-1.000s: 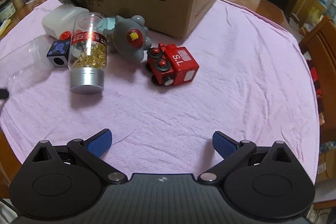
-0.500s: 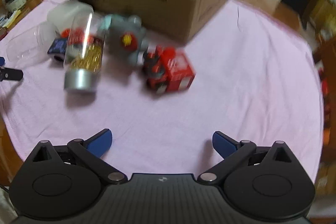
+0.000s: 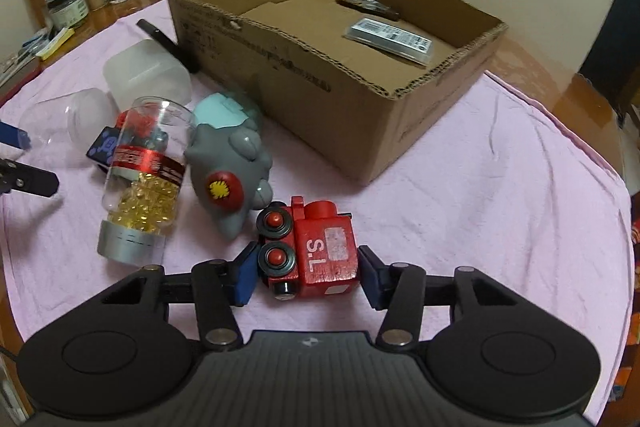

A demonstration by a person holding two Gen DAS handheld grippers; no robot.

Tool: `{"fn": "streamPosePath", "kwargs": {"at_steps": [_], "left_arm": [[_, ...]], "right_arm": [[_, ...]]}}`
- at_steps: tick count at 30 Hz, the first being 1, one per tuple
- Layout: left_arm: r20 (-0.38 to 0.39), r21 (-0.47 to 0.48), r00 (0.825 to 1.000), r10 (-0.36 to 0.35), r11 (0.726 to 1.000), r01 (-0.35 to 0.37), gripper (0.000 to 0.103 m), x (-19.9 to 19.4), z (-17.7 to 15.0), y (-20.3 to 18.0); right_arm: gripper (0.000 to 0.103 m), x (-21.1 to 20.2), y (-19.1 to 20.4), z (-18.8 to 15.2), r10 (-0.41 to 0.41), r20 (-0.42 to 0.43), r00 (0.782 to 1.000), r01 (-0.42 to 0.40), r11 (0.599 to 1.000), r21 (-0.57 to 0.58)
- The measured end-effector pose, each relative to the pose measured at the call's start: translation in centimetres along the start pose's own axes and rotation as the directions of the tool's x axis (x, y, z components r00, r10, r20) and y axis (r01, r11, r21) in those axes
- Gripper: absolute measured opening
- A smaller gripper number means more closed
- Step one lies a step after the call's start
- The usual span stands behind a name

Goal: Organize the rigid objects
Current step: 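Grasp the clear plastic jar with the left tool while the right tool grasps the red SL toy train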

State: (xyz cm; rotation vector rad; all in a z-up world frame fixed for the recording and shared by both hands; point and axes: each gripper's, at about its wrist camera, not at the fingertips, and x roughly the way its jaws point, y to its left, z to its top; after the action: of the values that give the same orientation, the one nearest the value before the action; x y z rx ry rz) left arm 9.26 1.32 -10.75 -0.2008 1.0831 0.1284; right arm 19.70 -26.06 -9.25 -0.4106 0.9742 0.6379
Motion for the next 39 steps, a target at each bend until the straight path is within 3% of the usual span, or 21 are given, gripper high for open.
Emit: {"fn": "streamPosePath", "kwargs": {"at_steps": [7, 15, 22, 29, 35, 39], "left_arm": [[0.038, -0.083, 0.999, -0.021, 0.996, 0.024, 0.102, -0.2, 1.9, -0.2], [0.023, -0.163, 0.998, 0.062, 0.985, -0.057, 0.102, 1.4, 3.5, 0.1], [0.031, -0.072, 0.988, 0.151, 0.986, -0.148, 0.102, 0.2, 2.5, 1.1], [0.038, -0.054, 0.987, 0.154, 0.987, -0.152, 0.102, 0.1, 2.2, 1.2], [0.05, -0.034, 0.982, 0.181, 0.983, -0.179, 0.102, 0.3, 2.1, 1.0], [0.058, -0.039, 0.982, 0.18, 0.983, -0.178, 0.102, 0.4, 2.2, 0.8]], "right_arm": [[0.052, -0.8, 0.6, -1.6, -0.029, -0.024, 0.999, 0.03, 0.998, 0.063], [0.054, -1.4, 2.4, -2.7, -0.044, -0.025, 0.999, 0.045, 0.996, 0.074], [0.066, -1.3, 2.1, -2.7, -0.076, -0.032, 0.997, 0.08, 0.989, 0.125], [0.076, -0.2, 1.2, -1.6, -0.092, -0.032, 0.995, 0.097, 0.964, 0.247], [0.076, -0.1, 0.9, -1.5, -0.17, -0.053, 0.984, 0.179, 0.938, 0.298], [0.076, -0.2, 0.4, -1.6, -0.149, -0.04, 0.988, 0.154, 0.936, 0.316]]}}
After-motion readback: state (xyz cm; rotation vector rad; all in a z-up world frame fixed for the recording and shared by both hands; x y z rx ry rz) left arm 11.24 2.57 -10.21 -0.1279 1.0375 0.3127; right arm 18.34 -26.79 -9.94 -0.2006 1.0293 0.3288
